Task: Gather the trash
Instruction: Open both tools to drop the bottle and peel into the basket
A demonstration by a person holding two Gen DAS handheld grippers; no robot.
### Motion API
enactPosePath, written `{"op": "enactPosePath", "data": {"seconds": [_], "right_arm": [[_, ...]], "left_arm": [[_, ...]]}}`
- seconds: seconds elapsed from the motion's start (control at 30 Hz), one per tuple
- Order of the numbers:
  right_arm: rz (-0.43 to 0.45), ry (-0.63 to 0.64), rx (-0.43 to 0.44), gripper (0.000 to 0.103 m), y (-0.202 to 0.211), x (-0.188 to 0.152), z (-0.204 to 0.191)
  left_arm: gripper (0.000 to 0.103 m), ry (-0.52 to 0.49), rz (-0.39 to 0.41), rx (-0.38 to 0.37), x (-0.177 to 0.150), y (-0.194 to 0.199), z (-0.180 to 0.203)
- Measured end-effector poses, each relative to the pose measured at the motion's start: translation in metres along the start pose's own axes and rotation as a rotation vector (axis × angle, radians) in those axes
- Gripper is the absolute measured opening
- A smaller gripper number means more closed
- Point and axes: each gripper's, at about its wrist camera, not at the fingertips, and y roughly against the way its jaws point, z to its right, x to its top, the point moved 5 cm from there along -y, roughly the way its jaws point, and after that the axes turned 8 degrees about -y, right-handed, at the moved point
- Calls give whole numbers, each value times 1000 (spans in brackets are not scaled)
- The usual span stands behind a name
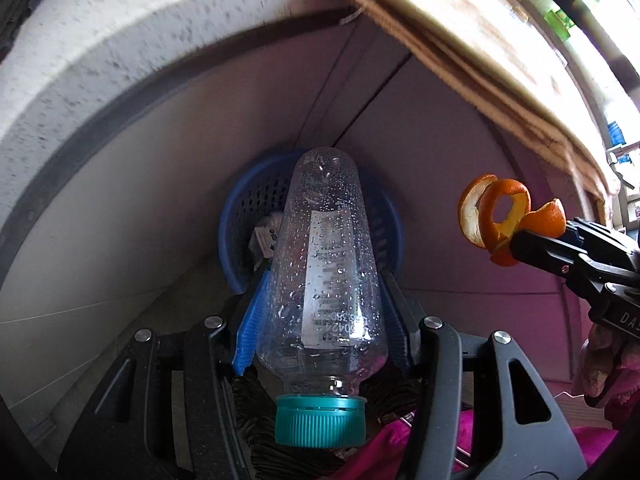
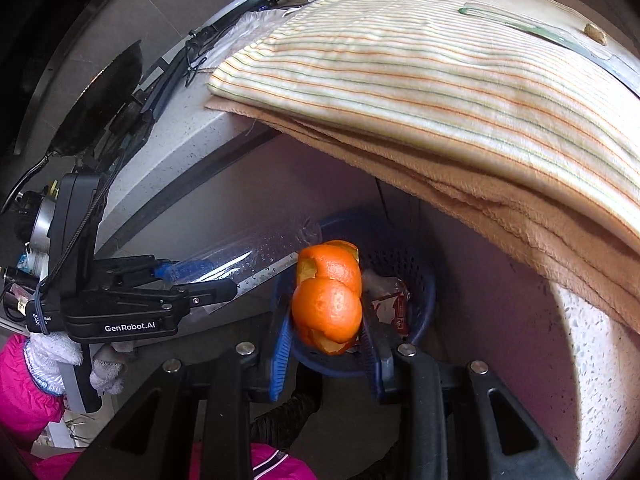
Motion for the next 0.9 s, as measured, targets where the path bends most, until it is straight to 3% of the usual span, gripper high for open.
{"op": "enactPosePath", "data": {"seconds": [0.4,0.73,0.9], "right_arm": [[-61,-14,-60,32,-43,-6,10],[-81,-10,-76,34,-60,0,8],[-76,-3,-84,40,-59,5,5]], "left_arm": [[54,-12,-97,24,-1,-49,-1],[54,-17,-95,53,8,-49,-2],[55,-10,-83,60,13,-44,-4]]}}
